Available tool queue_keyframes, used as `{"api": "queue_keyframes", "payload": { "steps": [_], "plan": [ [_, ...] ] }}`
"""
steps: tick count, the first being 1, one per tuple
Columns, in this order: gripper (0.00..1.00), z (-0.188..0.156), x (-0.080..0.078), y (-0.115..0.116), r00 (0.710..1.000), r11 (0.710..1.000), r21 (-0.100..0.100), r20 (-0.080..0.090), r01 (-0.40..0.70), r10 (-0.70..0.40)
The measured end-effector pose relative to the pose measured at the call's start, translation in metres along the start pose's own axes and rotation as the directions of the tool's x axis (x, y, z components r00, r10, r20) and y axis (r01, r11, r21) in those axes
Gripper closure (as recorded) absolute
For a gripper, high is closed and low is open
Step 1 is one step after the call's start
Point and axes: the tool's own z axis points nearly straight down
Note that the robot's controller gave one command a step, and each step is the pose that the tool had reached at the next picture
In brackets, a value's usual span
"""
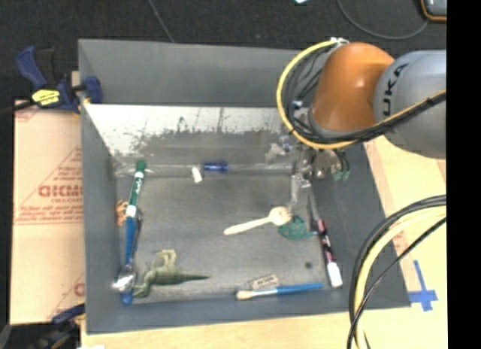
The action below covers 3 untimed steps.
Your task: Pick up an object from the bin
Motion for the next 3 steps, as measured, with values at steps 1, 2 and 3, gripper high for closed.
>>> {"api": "queue_keyframes", "payload": {
  "steps": [1, 2, 3],
  "plan": [
    [0.00, 0.022, 0.070, 0.086, 0.999, 0.999, -0.009, -0.009, 0.036, -0.036],
    [0.00, 0.054, 0.063, -0.024, 0.996, 0.996, 0.008, 0.011, 0.091, -0.091],
    [0.00, 0.027, 0.048, 0.068, 0.999, 0.999, -0.010, 0.012, 0.045, -0.045]
  ]
}}
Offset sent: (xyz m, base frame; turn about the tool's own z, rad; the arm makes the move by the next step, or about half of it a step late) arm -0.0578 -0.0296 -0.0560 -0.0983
